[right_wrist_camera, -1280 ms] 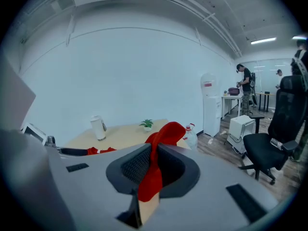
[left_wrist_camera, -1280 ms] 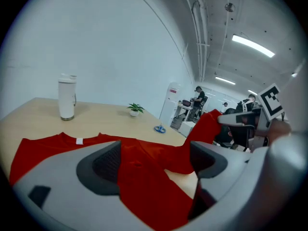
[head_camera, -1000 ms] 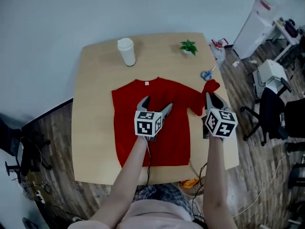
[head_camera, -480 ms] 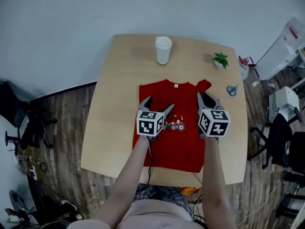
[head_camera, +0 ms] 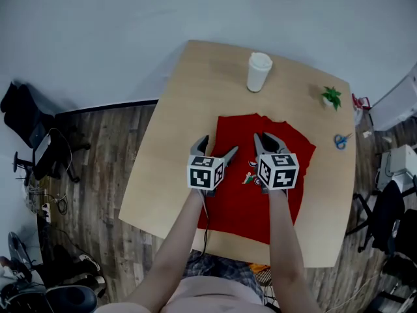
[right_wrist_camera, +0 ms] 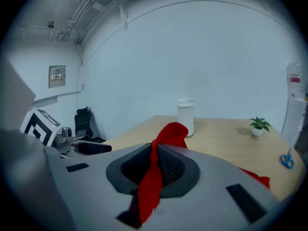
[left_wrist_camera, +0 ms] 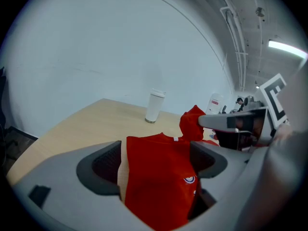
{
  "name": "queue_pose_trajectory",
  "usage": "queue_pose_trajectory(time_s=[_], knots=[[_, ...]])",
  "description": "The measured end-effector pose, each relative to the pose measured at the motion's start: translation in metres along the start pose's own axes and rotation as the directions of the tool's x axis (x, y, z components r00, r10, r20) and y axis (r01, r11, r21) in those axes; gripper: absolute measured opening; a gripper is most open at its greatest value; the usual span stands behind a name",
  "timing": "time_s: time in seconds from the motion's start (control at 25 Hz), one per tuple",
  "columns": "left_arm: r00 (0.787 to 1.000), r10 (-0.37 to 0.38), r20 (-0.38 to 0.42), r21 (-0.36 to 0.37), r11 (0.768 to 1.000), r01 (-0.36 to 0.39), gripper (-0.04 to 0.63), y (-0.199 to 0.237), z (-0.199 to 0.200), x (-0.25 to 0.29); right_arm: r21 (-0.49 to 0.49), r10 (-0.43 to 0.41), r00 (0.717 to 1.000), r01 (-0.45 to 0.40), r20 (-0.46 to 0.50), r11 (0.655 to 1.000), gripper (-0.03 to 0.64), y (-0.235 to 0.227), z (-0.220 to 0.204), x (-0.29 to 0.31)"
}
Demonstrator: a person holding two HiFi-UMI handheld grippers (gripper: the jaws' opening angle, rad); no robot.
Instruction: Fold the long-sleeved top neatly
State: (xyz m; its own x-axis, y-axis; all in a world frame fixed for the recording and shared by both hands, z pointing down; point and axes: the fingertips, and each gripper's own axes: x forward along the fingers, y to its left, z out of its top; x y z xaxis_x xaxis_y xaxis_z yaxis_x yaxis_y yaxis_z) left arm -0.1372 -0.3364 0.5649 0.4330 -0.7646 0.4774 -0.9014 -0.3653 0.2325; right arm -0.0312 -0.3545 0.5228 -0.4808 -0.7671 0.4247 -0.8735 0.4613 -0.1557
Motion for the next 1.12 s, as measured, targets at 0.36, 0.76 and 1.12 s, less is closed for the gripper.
queue_pose_trajectory(time_s=[0.36, 0.76, 1.12], knots=[[0.997, 0.076, -0.017, -0.049, 0.996, -0.076, 0.445, 0.057, -0.016, -0.018, -0.015, 0.081, 0.986, -0.084, -0.145, 0.996, 0.051, 0.045, -0.054, 0.08], [0.993, 0.115, -0.024, -0.065, 0.991, -0.116, 0.445, 0.087, -0.023, -0.033, 0.006, 0.134, 0.967, -0.136, -0.215, 0.991, 0.096, 0.066, -0.074, 0.116], [0.995, 0.101, -0.014, -0.05, 0.994, -0.101, 0.445, 0.086, -0.019, -0.039, 0.073, 0.128, 0.984, -0.12, -0.12, 0.99, 0.298, 0.067, -0.052, 0.103]])
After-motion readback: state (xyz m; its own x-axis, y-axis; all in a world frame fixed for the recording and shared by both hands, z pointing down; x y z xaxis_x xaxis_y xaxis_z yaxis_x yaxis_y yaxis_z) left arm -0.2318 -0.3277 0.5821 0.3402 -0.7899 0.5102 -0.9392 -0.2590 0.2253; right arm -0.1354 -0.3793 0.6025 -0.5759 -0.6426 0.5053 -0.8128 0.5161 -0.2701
